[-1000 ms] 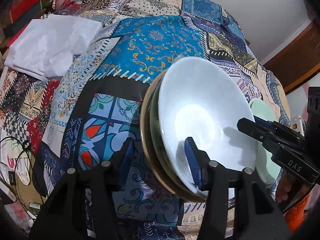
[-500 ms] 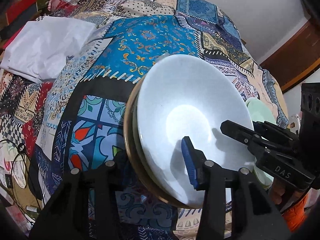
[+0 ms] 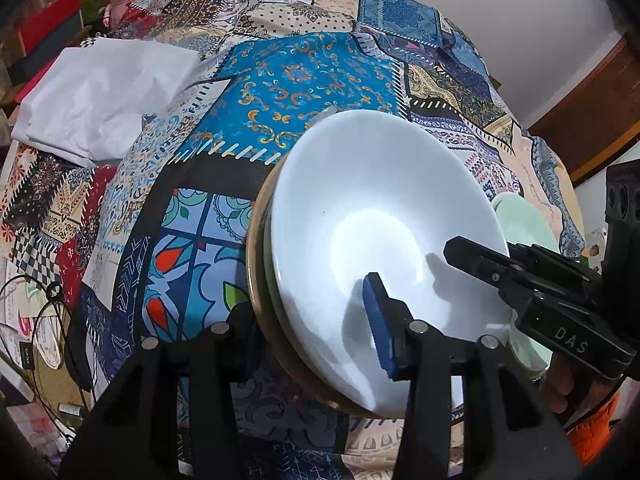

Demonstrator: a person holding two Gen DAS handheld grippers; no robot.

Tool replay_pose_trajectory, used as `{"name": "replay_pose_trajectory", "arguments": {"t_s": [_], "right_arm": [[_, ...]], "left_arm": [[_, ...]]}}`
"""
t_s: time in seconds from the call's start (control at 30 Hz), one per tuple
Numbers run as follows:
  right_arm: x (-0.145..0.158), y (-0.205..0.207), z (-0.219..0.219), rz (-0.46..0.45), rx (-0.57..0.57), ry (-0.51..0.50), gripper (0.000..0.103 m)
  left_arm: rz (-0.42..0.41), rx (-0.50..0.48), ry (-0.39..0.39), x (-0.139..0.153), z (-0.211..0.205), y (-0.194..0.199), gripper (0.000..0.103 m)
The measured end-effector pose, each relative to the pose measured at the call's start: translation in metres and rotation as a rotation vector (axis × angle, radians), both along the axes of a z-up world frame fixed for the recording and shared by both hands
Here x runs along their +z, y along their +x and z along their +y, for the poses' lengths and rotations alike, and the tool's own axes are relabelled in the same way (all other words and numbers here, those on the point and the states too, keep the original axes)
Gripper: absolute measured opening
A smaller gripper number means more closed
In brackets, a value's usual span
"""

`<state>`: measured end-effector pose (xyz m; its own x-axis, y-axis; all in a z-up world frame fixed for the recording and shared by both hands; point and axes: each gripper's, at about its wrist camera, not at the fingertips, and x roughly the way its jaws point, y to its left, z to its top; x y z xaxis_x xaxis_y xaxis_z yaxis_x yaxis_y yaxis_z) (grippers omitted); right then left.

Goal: Organize plates and bowls

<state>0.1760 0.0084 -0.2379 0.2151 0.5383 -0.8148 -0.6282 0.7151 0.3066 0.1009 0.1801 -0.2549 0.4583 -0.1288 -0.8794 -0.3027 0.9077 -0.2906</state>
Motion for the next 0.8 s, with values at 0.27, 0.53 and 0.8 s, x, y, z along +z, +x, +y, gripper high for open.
{"name": "replay_pose_trajectory", "arguments": {"t_s": [0.27,0.53,0.8], "right_arm": [[0.007,-0.003,-0.008,-0.011,-0.016,0.016,0.029],[0.028,-0.005,-0.028,-0.045,-0.049,0.059,0.029],[0.053,-0.007,-0.058,-0.099,-0.094,0.084,0.029]], "left_arm": [[-0.011,-0.004,-0.001,0.010,-0.008,-0.001,0.045],[-0.059,-0.035,0.015,0.036,-0.025,0.002,0.045],[-0.102,-0.084,0.023,0.059,-0.054,0.011,0.045]]}}
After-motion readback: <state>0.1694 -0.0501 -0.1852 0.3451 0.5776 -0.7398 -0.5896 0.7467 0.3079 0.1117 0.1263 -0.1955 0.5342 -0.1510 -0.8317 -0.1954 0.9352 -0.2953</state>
